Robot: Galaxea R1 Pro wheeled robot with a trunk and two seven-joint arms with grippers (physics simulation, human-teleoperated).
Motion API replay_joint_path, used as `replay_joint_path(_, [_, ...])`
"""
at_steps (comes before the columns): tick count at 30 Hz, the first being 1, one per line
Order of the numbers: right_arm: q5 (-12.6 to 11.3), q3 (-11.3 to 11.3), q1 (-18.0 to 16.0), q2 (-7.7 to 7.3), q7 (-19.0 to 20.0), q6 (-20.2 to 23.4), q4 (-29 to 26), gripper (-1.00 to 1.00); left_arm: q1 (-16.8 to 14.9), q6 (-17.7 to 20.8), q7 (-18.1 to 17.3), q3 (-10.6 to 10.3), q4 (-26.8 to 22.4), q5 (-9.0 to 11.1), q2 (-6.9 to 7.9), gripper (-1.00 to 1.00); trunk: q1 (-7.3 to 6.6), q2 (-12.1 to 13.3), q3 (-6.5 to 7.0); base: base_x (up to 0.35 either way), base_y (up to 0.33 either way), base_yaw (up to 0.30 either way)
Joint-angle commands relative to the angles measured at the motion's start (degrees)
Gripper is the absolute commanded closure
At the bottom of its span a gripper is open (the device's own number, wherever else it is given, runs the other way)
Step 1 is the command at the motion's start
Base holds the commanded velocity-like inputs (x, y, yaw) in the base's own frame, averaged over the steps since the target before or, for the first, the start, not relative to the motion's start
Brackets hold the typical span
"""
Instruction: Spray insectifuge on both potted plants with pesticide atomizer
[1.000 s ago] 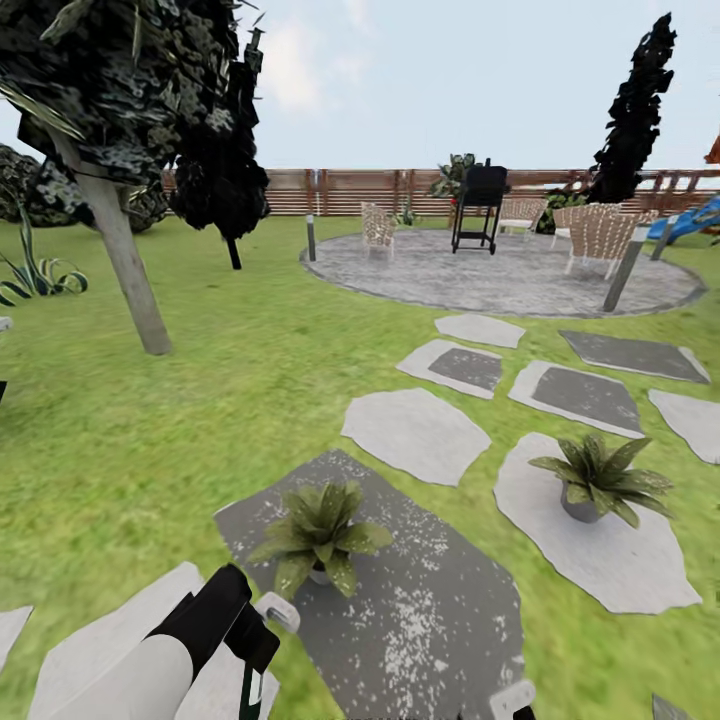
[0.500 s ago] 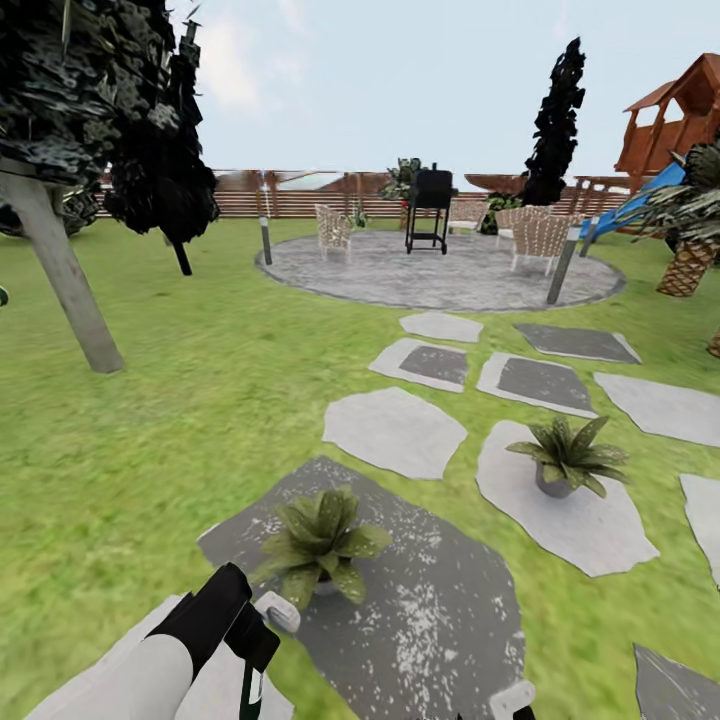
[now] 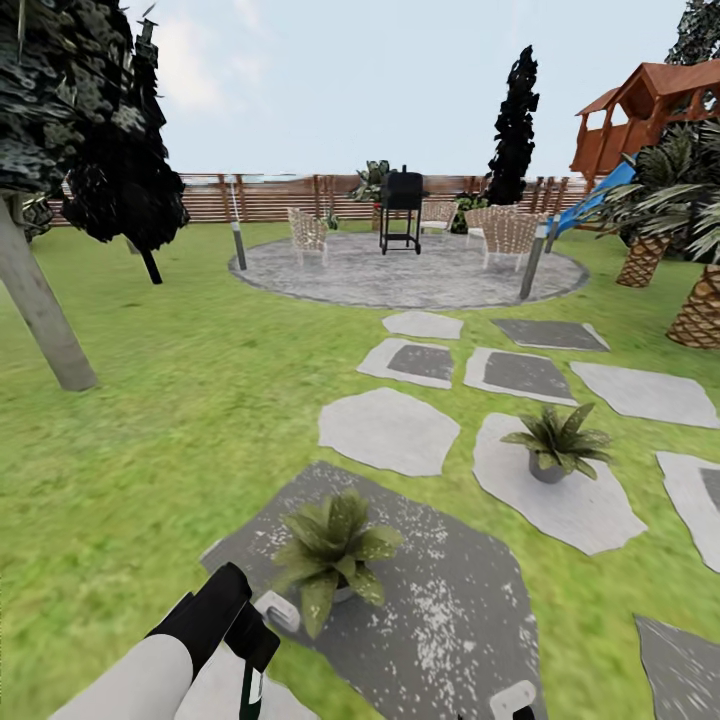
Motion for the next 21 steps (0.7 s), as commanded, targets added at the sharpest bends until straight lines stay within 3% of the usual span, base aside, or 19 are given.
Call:
replay_joint_path(1, [0.4, -0.5, 0.0, -0.01, 0.2, -0.2, 0.0, -1.00, 0.0, 0.1, -0.5, -0.1, -0.1, -0.5, 0.00, 1.00, 0.01, 0.0, -0.05, 0.155, 0.151, -0.003])
replay_joint_path(13, [0.4, -0.5, 0.0, -0.01, 0.1, -0.2, 0.0, -1.00, 1.2, 0.3, -1.2, -0.8, 0.1, -0.2, -0.30, 1.00, 0.01, 0.0, -0.05, 0.018, 0.015, 0.000])
replay_joint_path(18, [0.4, -0.5, 0.0, -0.01, 0.1, -0.2, 0.0, -1.00, 0.6, 3.9, -1.7, -3.9, 0.1, -0.3, -0.03, 1.00, 0.01, 0.0, -0.05, 0.000, 0.000, 0.000])
replay_joint_path(21, [0.4, -0.5, 0.0, -0.01, 0.2, -0.2, 0.0, -1.00, 0.0, 7.1, -1.7, -4.3, -0.7, -0.5, -0.15, 1.00, 0.01, 0.0, -0.05, 0.000, 0.000, 0.000])
